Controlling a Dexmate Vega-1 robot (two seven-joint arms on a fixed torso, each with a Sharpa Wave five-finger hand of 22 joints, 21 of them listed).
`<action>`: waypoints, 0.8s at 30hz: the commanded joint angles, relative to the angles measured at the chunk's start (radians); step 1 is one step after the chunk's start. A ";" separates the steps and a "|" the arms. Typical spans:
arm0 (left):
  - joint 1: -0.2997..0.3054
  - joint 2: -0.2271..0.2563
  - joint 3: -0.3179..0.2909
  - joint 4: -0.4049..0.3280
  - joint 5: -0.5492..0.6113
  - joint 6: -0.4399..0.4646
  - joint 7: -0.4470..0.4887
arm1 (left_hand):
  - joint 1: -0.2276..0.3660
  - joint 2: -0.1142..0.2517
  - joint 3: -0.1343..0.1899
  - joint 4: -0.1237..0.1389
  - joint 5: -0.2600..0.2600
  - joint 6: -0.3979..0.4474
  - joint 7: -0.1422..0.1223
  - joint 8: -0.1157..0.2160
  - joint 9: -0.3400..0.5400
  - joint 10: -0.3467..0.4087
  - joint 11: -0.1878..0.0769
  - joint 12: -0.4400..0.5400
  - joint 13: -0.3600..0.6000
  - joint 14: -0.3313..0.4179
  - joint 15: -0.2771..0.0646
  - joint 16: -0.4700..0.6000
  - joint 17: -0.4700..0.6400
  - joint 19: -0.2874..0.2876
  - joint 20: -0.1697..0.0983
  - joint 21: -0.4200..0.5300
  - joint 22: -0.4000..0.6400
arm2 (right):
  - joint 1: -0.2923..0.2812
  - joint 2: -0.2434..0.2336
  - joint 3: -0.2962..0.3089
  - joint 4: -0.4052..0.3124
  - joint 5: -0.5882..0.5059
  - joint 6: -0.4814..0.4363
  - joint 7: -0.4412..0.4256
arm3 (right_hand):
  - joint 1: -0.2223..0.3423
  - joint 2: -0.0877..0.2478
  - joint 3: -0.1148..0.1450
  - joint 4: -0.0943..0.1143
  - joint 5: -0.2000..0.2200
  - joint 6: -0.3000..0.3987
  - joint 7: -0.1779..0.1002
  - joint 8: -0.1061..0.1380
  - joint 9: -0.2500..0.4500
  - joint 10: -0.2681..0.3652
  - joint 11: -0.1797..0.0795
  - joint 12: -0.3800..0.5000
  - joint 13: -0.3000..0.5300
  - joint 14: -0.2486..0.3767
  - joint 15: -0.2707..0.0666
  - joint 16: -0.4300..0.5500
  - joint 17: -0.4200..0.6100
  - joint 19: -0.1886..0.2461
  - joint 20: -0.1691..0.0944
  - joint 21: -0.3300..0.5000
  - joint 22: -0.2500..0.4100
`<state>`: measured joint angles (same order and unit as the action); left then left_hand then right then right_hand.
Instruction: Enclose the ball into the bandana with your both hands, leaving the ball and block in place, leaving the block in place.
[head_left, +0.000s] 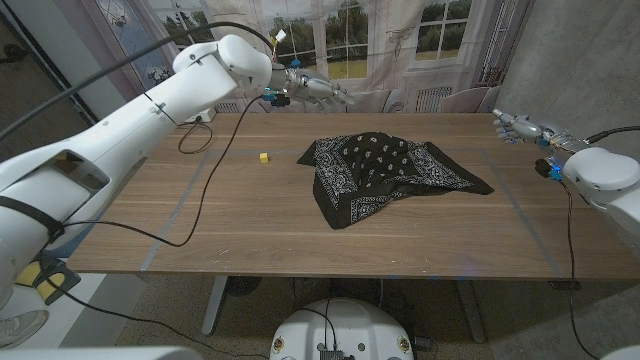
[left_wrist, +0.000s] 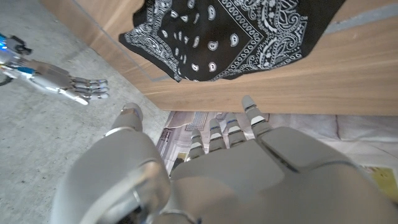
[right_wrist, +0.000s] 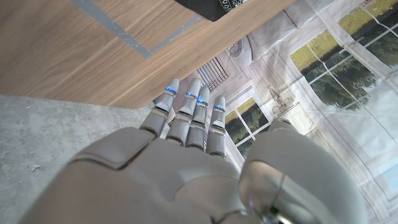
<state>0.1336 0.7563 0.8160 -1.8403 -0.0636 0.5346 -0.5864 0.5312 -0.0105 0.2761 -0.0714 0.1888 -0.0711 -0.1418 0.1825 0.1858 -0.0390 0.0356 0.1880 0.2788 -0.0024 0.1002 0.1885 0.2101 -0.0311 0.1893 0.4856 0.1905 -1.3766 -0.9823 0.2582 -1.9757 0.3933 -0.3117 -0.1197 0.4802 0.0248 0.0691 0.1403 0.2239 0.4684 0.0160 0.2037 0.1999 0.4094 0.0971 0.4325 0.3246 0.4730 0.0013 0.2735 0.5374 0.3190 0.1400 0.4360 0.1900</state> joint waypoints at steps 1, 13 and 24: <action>0.024 -0.013 0.114 -0.095 0.312 0.091 0.173 | -0.027 -0.020 -0.020 0.002 0.006 -0.060 -0.049 -0.011 0.001 -0.042 -0.009 0.002 -0.006 -0.017 0.001 0.001 -0.001 -0.010 0.009 -0.010 0.002 | -0.043 0.109 0.032 0.040 -0.016 0.190 0.009 | 0.004 0.011 0.003 -0.007 0.007 0.021 0.002 0.009 0.002 0.021 0.004 -0.004 -0.002 0.014 -0.007 0.000 -0.001 -0.002 0.003 -0.002 0.003; 0.028 -0.118 0.132 0.056 0.344 0.021 0.153 | -0.042 -0.076 -0.059 -0.006 0.025 -0.091 -0.074 -0.002 0.002 -0.034 -0.040 0.019 -0.016 -0.010 -0.005 0.009 -0.006 0.015 0.020 -0.014 0.000 | -0.104 0.167 0.075 0.013 -0.034 0.265 0.006 | 0.003 0.018 0.003 -0.013 0.005 0.029 0.003 0.012 0.002 0.045 0.010 -0.004 -0.008 0.027 -0.007 0.006 -0.004 0.001 0.006 -0.003 0.004; -0.013 -0.188 0.189 0.168 0.404 -0.016 0.098 | -0.046 -0.107 -0.081 -0.011 0.042 -0.078 -0.075 0.008 0.003 -0.030 -0.040 0.025 -0.020 -0.008 0.004 0.011 -0.007 0.022 0.023 -0.020 0.000 | -0.101 0.181 0.080 0.009 -0.045 0.275 0.019 | 0.000 0.024 0.001 -0.017 0.002 0.033 0.004 0.013 0.002 0.061 0.011 -0.006 -0.014 0.038 -0.006 0.011 -0.006 0.002 0.010 -0.004 0.004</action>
<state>0.1497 0.6351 0.9566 -1.7688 0.2758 0.5497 -0.4515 0.4853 -0.1069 0.1978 -0.0814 0.2233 -0.1542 -0.2142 0.1851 0.1860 -0.0635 0.0016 0.2074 0.2561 -0.0130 0.0961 0.1936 0.1998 -0.0160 0.2070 0.4684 0.1906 -1.4658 -0.8258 0.3254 -1.9620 0.3596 -0.0652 -0.1134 0.4799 0.0406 0.0734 0.1279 0.2239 0.4897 0.0233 0.2109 0.2001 0.4580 0.1052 0.4288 0.3106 0.4985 -0.0058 0.2778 0.5281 0.3193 0.1401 0.4321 0.1901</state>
